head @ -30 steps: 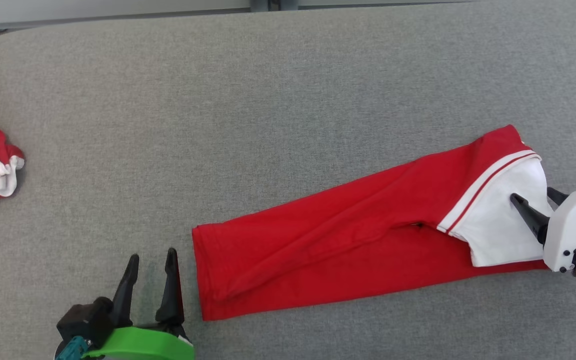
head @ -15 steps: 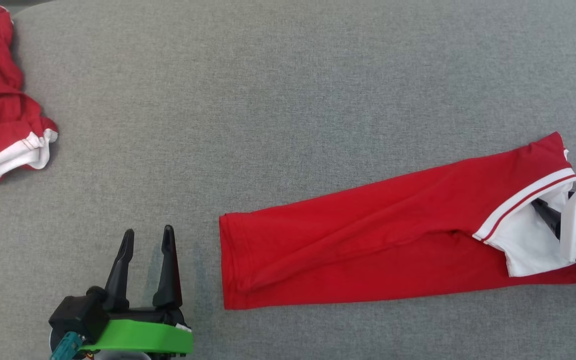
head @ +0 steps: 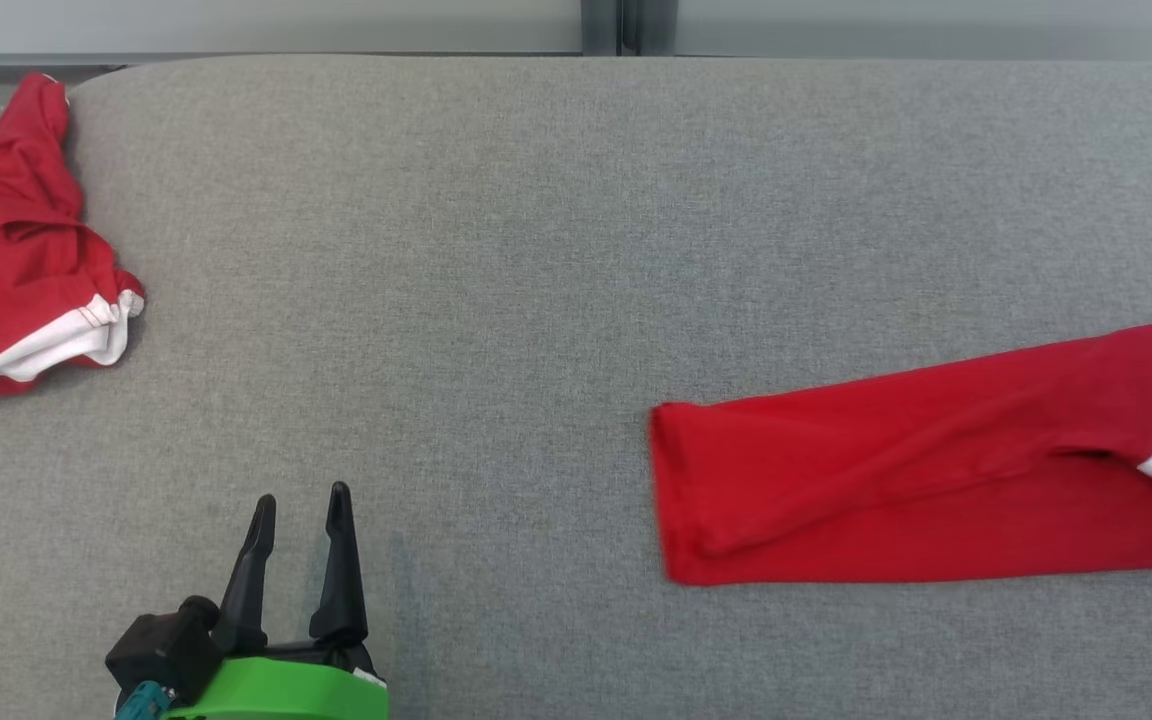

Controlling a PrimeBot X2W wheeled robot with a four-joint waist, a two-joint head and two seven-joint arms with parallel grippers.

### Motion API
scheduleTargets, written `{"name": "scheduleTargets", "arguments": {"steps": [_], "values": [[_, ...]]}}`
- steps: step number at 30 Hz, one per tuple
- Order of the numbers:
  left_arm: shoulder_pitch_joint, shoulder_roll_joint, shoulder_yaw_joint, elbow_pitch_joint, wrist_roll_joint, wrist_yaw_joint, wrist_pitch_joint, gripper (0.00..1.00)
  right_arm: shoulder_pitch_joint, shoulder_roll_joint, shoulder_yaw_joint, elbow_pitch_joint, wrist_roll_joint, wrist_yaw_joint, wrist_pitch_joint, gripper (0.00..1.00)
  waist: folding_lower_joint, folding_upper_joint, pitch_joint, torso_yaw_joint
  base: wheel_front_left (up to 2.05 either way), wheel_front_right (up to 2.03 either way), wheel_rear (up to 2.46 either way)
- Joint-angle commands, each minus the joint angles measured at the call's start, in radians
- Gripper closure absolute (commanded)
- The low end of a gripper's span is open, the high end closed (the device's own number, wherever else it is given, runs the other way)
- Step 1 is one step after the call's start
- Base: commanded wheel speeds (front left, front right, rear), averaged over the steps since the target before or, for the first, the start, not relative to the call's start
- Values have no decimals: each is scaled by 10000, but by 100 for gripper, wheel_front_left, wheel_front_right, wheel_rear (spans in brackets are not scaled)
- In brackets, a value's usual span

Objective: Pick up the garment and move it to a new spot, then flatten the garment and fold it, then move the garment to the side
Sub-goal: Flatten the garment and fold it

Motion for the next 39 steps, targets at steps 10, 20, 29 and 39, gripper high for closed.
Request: {"name": "scheduleTargets", "arguments": {"steps": [10,20,29,39], "values": [[485,21,-169,403,-456,165,-29,0,956,-830,-962,-2414,943,-8,1291,100,0,-1,-851,-214,0,0,0],[489,20,-676,642,-697,382,-30,0,1349,2805,1473,-4920,-353,-8,1327,100,0,-1,-1340,-624,0,0,0],[525,24,-1021,857,-520,427,-30,0,709,5776,2485,-3289,-1864,-8,-135,100,0,-1,-1280,-737,0,0,0],[584,23,-1205,1032,-615,461,-30,0,99,6582,2783,-2007,-2675,-8,-1589,0,0,-1,-1400,-575,0,0,0]]}}
